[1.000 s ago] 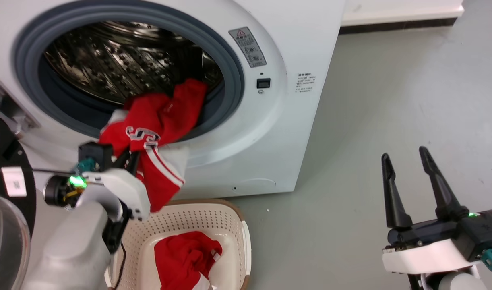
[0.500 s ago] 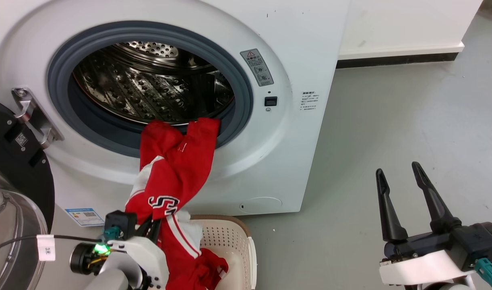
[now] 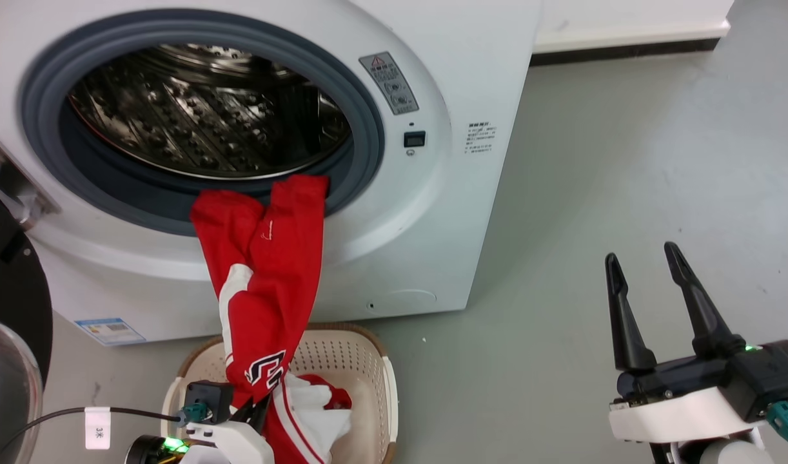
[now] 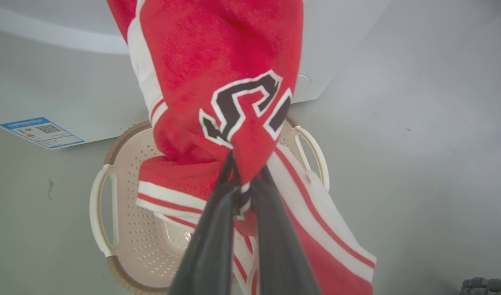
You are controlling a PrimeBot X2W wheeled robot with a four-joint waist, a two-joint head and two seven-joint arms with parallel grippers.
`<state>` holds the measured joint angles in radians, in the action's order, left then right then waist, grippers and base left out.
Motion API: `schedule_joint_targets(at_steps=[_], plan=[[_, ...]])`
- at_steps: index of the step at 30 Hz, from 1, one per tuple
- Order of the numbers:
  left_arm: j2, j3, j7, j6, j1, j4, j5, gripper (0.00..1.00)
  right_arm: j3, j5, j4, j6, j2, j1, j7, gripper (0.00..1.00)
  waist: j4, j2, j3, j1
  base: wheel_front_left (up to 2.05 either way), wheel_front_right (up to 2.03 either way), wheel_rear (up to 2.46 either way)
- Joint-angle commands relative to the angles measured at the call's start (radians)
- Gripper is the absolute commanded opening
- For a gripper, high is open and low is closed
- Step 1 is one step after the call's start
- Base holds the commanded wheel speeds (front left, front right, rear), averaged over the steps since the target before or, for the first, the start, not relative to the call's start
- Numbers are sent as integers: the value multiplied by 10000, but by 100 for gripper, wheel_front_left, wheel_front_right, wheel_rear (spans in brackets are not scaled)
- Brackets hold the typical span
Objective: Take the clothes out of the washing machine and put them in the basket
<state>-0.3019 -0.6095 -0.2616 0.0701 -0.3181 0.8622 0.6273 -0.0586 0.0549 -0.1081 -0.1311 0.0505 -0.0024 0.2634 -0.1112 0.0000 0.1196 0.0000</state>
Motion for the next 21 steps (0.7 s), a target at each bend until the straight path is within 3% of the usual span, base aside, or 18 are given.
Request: schedule_joint_targets(at_steps=[1,21], plan=[[42,26,-51,86,-257,178,11,0,-17,30,-74,7,-6,-190,20,100,-95,0,345,0,0,0,0],[443,-66,302,539,-2895,3346,384,0,104,251,-731,7,-9,-2312,18,100,-927,0,4331,0,0,0,0]])
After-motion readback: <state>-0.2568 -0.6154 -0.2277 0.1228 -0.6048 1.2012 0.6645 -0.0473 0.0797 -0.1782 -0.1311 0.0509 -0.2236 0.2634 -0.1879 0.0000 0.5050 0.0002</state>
